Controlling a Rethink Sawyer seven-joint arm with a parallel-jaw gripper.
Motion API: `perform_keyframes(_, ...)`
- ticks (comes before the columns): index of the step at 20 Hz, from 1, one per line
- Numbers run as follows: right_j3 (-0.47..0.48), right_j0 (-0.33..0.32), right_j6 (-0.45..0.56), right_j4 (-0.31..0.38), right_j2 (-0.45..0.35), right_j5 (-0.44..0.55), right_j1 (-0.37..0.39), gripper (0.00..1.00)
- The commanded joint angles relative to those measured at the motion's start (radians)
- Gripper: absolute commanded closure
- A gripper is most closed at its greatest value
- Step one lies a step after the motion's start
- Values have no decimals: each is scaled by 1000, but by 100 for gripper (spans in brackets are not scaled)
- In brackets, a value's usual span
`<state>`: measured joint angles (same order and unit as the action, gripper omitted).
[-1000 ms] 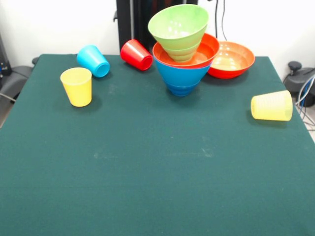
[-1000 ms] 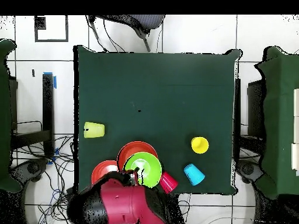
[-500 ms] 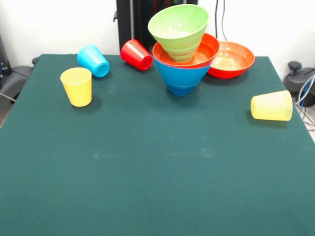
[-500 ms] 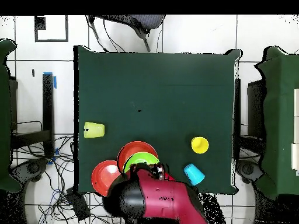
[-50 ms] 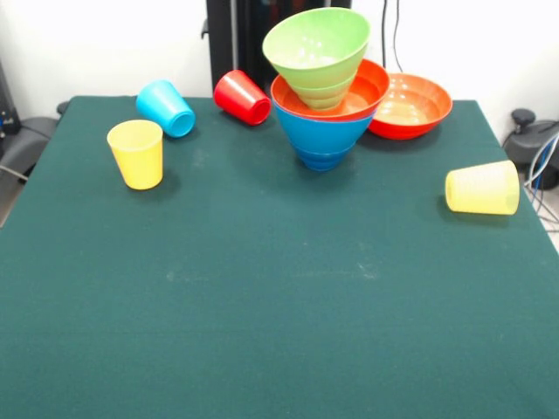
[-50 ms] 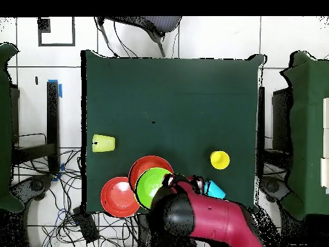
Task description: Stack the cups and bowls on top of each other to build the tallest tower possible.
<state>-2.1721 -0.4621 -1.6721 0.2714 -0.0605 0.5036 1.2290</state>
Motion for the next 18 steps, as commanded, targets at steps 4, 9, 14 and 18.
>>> perform_keyframes(4,-175,-258,415,35,-336,-39,71,0)
perform_keyframes(9,-218,-389,426,86,-446,-66,53,0)
perform_keyframes(14,-242,-476,402,179,-518,-86,18,0)
perform_keyframes(18,-272,-560,402,246,-590,-98,-13,0)
